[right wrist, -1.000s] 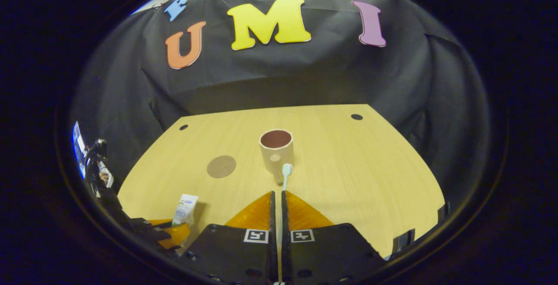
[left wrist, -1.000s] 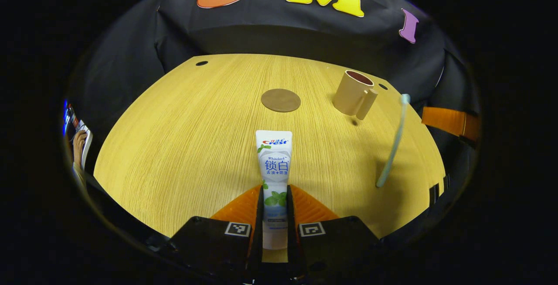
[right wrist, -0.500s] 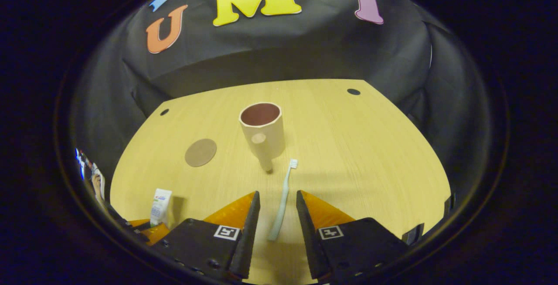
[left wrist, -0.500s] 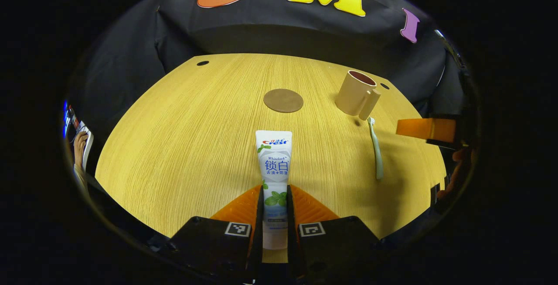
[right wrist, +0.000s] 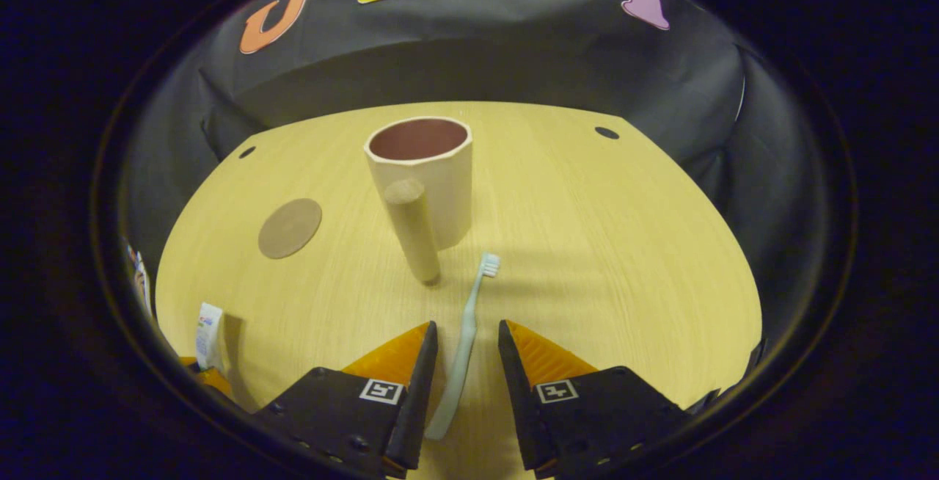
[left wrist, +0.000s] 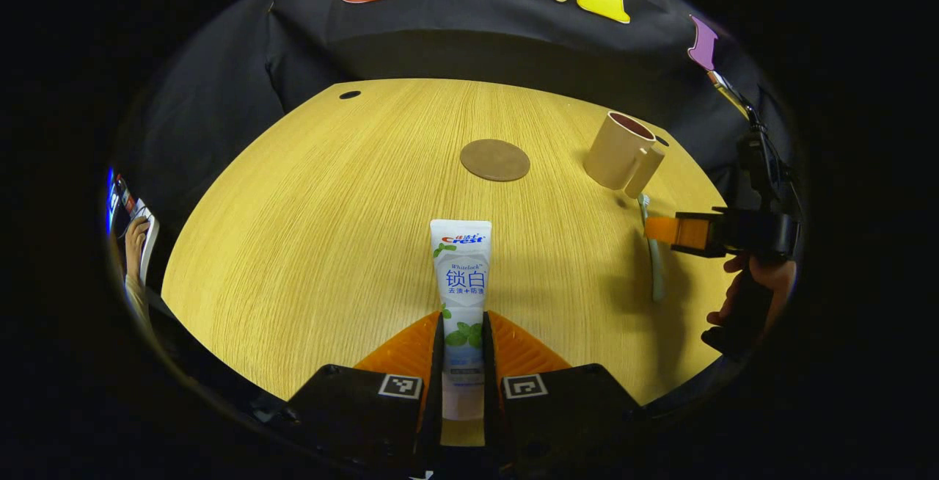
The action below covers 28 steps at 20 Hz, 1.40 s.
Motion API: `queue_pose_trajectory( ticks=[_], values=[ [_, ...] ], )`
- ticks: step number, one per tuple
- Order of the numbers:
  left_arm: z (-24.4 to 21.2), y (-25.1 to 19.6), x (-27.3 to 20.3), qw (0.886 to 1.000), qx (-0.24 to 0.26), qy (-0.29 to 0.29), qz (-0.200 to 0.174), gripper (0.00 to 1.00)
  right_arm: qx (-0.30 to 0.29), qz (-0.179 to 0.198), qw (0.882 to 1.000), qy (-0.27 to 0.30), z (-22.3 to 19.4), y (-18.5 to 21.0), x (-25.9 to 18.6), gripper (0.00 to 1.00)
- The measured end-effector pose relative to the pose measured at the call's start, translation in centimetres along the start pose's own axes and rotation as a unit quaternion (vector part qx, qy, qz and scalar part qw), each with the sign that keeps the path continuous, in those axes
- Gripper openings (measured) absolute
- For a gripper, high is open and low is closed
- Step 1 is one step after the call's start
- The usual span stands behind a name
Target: Put the toothbrush and toothpaste on the desktop into the cup, then pick up the cup and place it on the coaster on the desktop.
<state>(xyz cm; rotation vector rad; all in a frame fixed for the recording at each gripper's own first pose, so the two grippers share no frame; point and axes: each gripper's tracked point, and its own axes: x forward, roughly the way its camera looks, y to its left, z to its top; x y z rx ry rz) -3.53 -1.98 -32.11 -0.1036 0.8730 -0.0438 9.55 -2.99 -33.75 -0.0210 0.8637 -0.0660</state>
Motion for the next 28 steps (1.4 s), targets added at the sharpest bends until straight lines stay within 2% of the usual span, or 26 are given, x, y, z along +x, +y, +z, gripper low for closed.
queue_pose_trajectory(
  ticks=[1, 2, 3, 4, 5, 6, 7, 9, 14, 20, 24, 28],
  values=[
    [0.2, 0.0, 0.0, 1.000, 0.001, 0.000, 0.001, 0.27, -0.002, 0.009, 1.000, 0.007, -0.3, 0.4, 0.0, 0.51],
    [0.2, 0.0, 0.2, 1.000, 0.002, 0.000, 0.001, 0.27, 0.003, 0.012, 1.000, -0.001, 0.2, 0.6, -0.1, 0.42],
    [0.4, 0.0, 0.2, 1.000, 0.002, -0.001, 0.000, 0.27, 0.002, 0.017, 1.000, 0.006, -0.2, 0.6, 0.4, 0.31],
    [0.6, -0.1, 0.4, 1.000, 0.002, -0.001, 0.000, 0.27, 0.009, 0.016, 1.000, 0.002, -0.1, 0.6, 0.5, 0.15],
    [0.7, -0.2, 0.4, 1.000, 0.003, -0.001, -0.001, 0.27, 0.010, 0.017, 1.000, 0.005, -0.2, 0.6, 0.5, 0.08],
    [0.7, -0.3, 0.4, 1.000, 0.002, 0.000, -0.001, 0.27, 0.009, 0.015, 1.000, 0.000, 0.2, 0.5, 0.4, 0.08],
    [0.7, -0.3, 0.4, 1.000, 0.002, 0.000, -0.002, 0.26, 0.006, 0.013, 1.000, 0.004, -0.1, 0.6, 0.5, 0.02],
    [0.4, -0.5, 0.1, 1.000, 0.002, 0.000, -0.004, 0.26, -0.006, 0.009, 1.000, 0.006, 0.2, 0.5, 0.4, 0.01],
    [1.0, 0.2, 1.4, 1.000, -0.001, -0.004, -0.002, 0.27, 0.017, 0.013, 1.000, 0.003, 0.1, -0.3, -1.5, 0.01],
    [1.2, -0.3, -0.4, 1.000, -0.003, -0.013, -0.003, 0.27, 0.028, 0.021, 0.999, -0.026, 1.1, -0.9, -4.6, 0.01],
    [1.5, -0.7, -1.0, 1.000, -0.004, -0.020, -0.006, 0.26, 0.037, 0.033, 0.997, -0.067, 3.8, -0.8, -7.6, 0.00],
    [1.8, -0.7, -1.6, 1.000, -0.002, -0.027, -0.006, 0.27, 0.039, 0.043, 0.990, -0.128, 8.4, -0.2, -10.3, 0.00]
  ],
)
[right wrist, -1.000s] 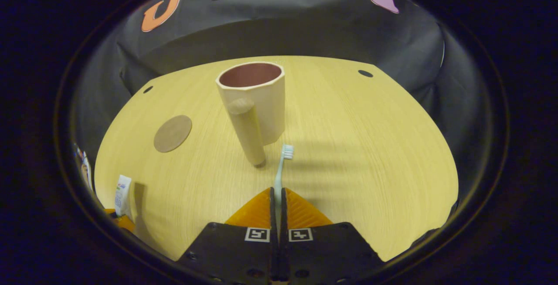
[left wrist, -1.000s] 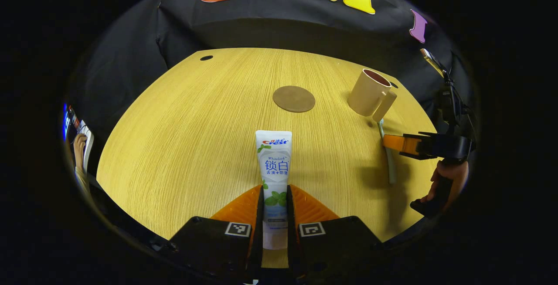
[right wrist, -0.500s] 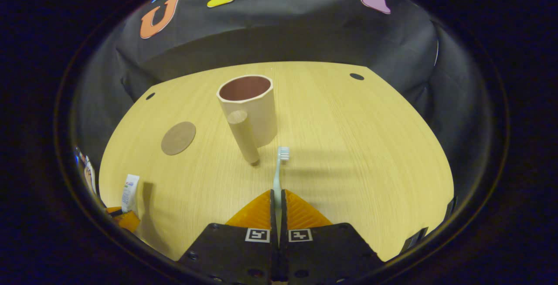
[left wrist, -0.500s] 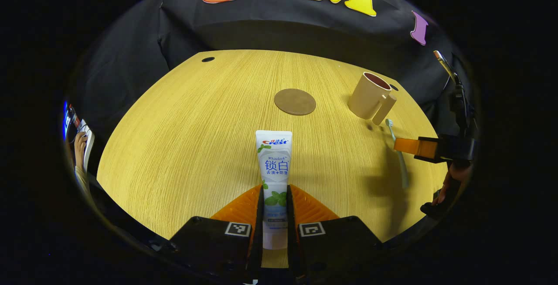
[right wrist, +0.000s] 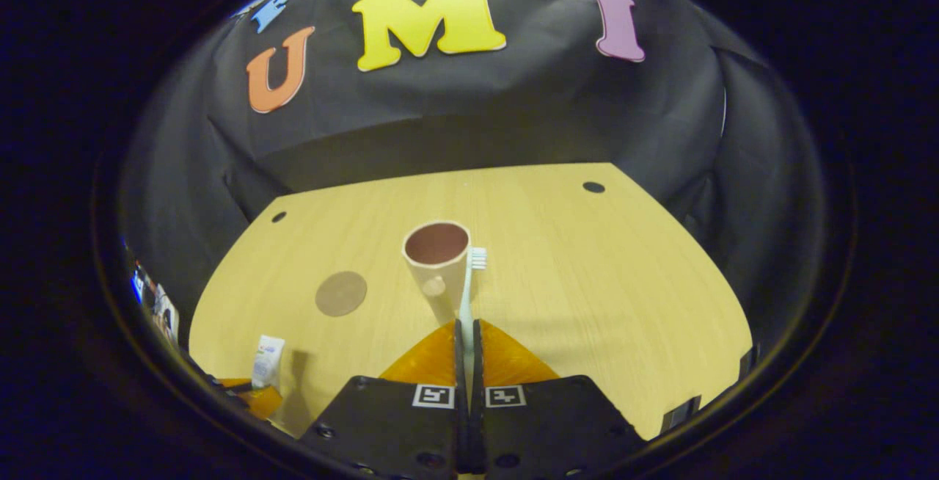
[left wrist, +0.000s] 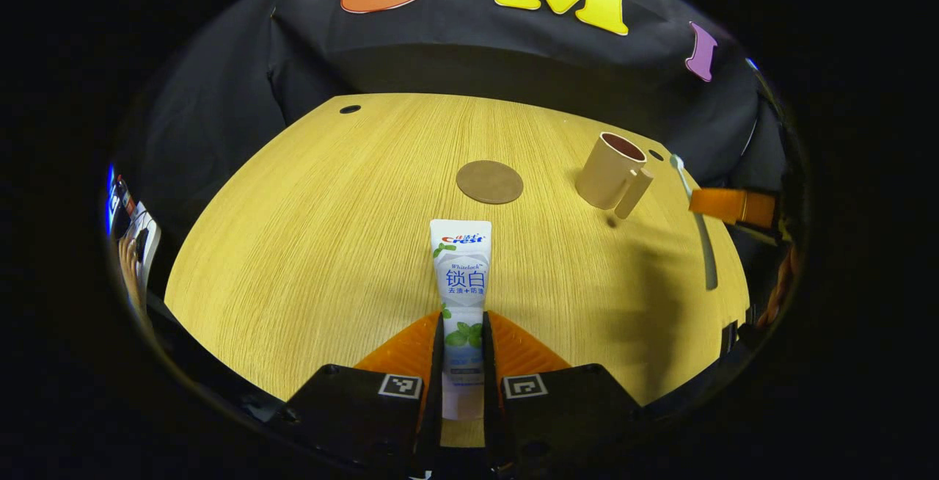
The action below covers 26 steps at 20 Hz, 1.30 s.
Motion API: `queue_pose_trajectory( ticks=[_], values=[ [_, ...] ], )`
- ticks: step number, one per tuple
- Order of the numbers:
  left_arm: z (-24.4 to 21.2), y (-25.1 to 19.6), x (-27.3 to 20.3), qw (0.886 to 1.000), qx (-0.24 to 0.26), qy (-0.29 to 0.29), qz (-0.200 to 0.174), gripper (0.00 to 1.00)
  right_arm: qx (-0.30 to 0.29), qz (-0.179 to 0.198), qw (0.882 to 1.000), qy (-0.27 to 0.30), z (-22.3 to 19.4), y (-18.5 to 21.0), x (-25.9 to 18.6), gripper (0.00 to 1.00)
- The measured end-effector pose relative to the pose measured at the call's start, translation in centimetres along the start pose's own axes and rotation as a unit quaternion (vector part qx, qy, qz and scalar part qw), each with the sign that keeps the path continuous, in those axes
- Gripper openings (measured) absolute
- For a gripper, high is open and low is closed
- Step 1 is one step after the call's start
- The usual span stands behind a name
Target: Put the toothbrush and toothpaste on the desktop into the cup, then pick up the cup and place it on the coaster on the desktop.
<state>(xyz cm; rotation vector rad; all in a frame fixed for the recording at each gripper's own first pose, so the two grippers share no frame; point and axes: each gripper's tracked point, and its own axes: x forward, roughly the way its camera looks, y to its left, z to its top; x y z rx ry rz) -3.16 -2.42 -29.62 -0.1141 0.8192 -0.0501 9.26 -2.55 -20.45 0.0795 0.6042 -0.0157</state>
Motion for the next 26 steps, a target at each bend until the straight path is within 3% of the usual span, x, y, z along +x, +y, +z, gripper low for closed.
queue_pose_trajectory(
  ticks=[5, 12, 18, 26],
  values=[
    [1.1, 0.0, -0.2, 1.000, 0.005, -0.007, 0.001, 0.27, 0.005, 0.022, 0.997, -0.078, 7.1, 2.3, 0.7, 0.01],
    [2.6, 0.4, 0.5, 1.000, -0.010, -0.019, 0.011, 0.27, 0.012, 0.061, 0.981, -0.186, 15.1, 4.7, 3.2, 0.00],
    [2.6, 0.8, 2.4, 0.999, -0.035, -0.023, 0.017, 0.26, 0.043, 0.083, 0.973, -0.211, 17.3, 4.5, 7.0, 0.01],
    [3.4, 0.4, 4.7, 0.999, -0.036, -0.025, 0.026, 0.27, 0.022, 0.084, 0.969, -0.230, 17.2, 4.5, 11.4, 0.01]
  ],
)
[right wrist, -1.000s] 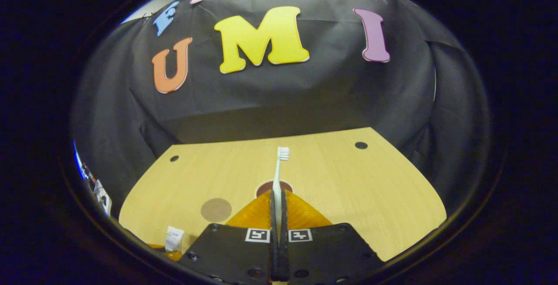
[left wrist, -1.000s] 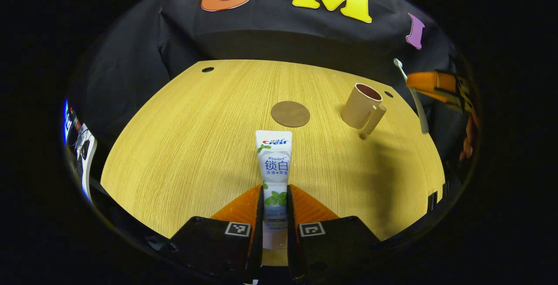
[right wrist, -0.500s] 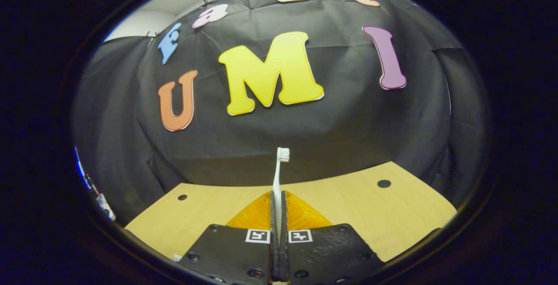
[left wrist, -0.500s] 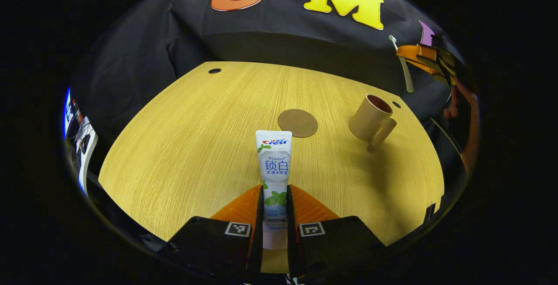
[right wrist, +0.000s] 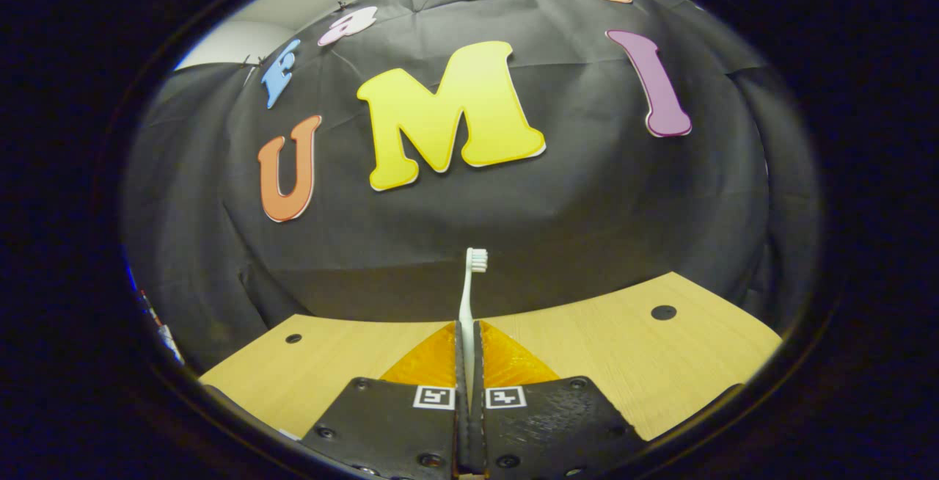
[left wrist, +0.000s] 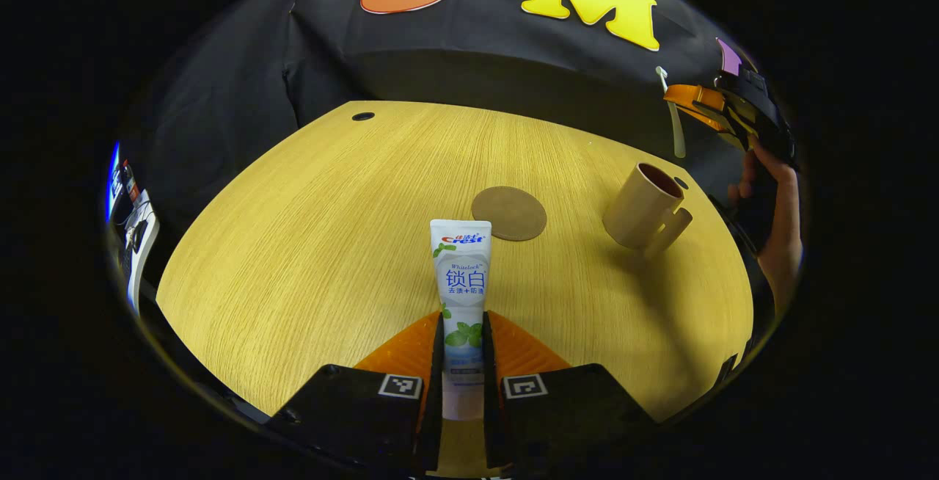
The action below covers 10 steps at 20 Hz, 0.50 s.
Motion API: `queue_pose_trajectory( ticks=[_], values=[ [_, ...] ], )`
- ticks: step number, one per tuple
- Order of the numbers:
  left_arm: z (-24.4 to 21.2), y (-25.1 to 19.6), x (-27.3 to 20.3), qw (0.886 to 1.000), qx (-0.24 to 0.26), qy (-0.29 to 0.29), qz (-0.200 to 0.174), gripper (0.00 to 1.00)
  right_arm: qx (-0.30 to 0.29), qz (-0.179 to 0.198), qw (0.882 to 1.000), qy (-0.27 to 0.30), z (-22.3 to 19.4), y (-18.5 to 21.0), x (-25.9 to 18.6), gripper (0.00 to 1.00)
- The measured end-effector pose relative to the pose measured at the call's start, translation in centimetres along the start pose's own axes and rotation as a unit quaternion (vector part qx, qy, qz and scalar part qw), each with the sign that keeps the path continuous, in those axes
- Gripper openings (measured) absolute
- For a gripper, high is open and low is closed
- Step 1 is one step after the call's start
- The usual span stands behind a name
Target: Put the toothbrush and toothpaste on the desktop into the cup, then pick up the cup and place it on the coaster on the desktop.
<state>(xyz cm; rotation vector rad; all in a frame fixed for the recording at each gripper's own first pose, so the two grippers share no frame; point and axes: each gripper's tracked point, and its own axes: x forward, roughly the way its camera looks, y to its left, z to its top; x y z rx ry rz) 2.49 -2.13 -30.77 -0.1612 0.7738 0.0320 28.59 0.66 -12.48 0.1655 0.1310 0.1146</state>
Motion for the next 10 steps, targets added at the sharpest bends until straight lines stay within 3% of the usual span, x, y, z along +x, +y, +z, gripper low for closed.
queue_pose_trajectory(
  ticks=[10],
  values=[
    [-0.2, -0.4, 0.3, 1.000, 0.000, 0.004, 0.001, 0.27, -0.016, -0.005, 1.000, 0.002, -2.4, -0.6, -0.1, 0.01]
  ],
)
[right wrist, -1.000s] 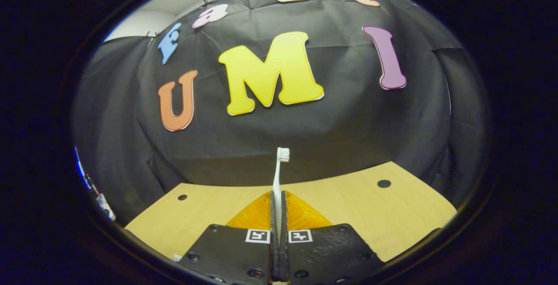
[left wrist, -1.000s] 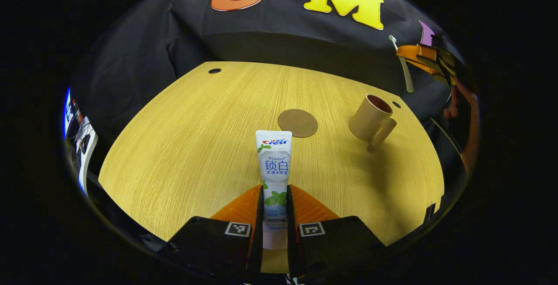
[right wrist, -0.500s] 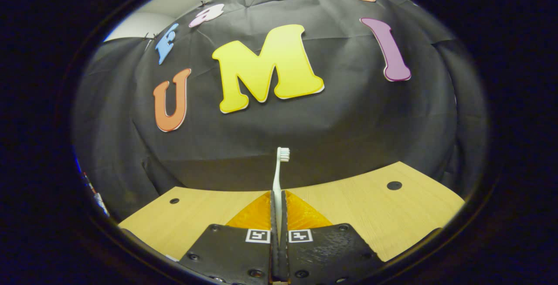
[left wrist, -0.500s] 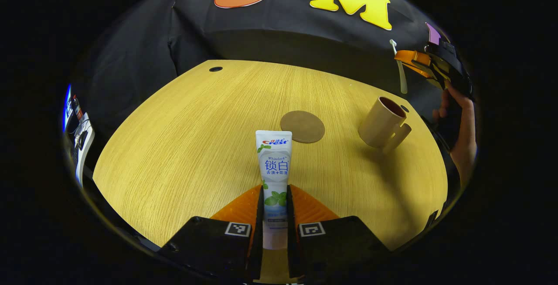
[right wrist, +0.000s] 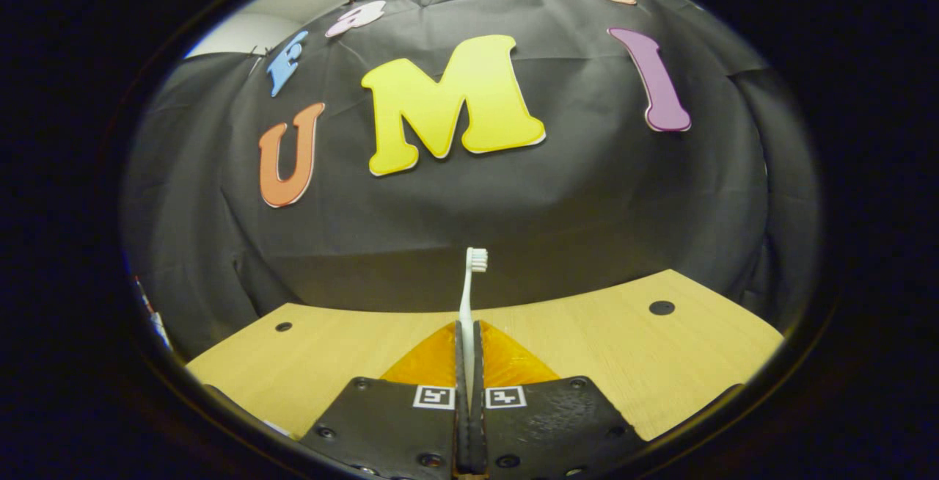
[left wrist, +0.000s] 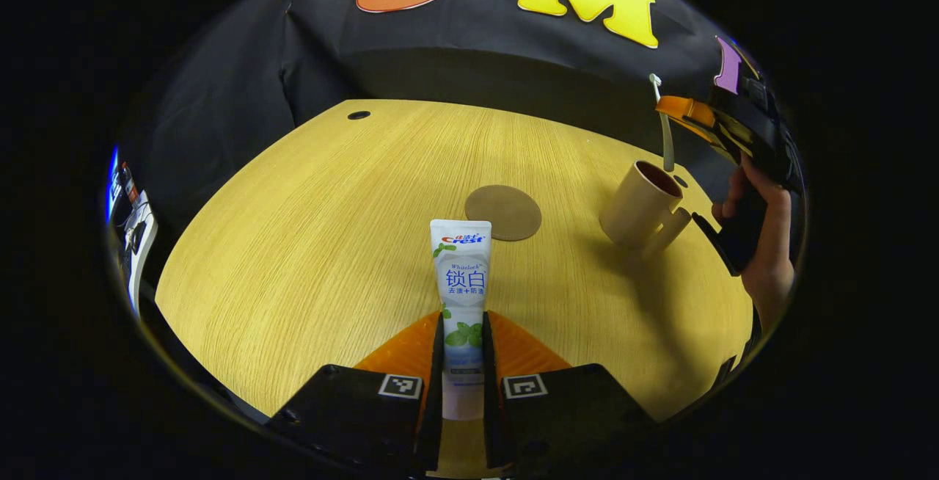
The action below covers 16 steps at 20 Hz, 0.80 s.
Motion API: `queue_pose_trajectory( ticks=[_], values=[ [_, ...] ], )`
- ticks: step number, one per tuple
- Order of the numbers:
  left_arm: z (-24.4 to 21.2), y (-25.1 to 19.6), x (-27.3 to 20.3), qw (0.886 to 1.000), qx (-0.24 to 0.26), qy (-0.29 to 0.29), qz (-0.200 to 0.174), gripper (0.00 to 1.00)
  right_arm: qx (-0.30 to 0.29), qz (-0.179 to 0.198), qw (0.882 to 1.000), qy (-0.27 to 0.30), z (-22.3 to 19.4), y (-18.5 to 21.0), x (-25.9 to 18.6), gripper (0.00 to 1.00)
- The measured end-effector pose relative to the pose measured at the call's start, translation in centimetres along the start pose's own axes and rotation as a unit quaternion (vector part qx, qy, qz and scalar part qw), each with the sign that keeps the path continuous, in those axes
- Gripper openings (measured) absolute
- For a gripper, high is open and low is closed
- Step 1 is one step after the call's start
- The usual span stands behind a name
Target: Put the toothbrush and toothpaste on the desktop into the cup, then pick up the cup and place it on the coaster on the desktop.
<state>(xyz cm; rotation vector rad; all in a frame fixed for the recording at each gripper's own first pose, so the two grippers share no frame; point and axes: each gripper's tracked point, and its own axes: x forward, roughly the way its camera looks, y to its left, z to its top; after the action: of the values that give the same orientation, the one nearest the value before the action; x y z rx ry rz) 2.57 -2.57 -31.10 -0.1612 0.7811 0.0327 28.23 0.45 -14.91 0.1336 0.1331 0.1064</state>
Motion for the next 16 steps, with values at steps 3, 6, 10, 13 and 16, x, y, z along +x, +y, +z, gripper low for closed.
queue_pose_trajectory(
  ticks=[3, 6, 10, 13, 16],
  values=[
    [0.0, 0.1, 0.0, 1.000, 0.002, -0.002, 0.001, 0.27, -0.004, 0.005, 1.000, 0.004, -0.9, 0.4, -0.8, 0.04],
    [0.1, 0.0, -0.4, 1.000, 0.005, -0.007, -0.001, 0.26, -0.006, 0.010, 1.000, 0.003, -1.4, 0.7, -1.6, 0.06],
    [0.7, -0.4, -0.6, 1.000, 0.008, -0.017, -0.005, 0.26, -0.010, 0.018, 1.000, 0.012, -1.8, 1.3, -2.8, 0.13],
    [2.4, -1.2, -1.7, 0.999, 0.012, -0.046, -0.014, 0.26, -0.023, 0.017, 1.000, 0.010, -1.2, 1.3, -3.9, 0.29],
    [5.3, -2.6, -2.2, 0.996, 0.021, -0.084, -0.029, 0.26, -0.029, 0.018, 0.999, 0.017, -0.7, 1.2, -5.0, 0.46]
  ],
)
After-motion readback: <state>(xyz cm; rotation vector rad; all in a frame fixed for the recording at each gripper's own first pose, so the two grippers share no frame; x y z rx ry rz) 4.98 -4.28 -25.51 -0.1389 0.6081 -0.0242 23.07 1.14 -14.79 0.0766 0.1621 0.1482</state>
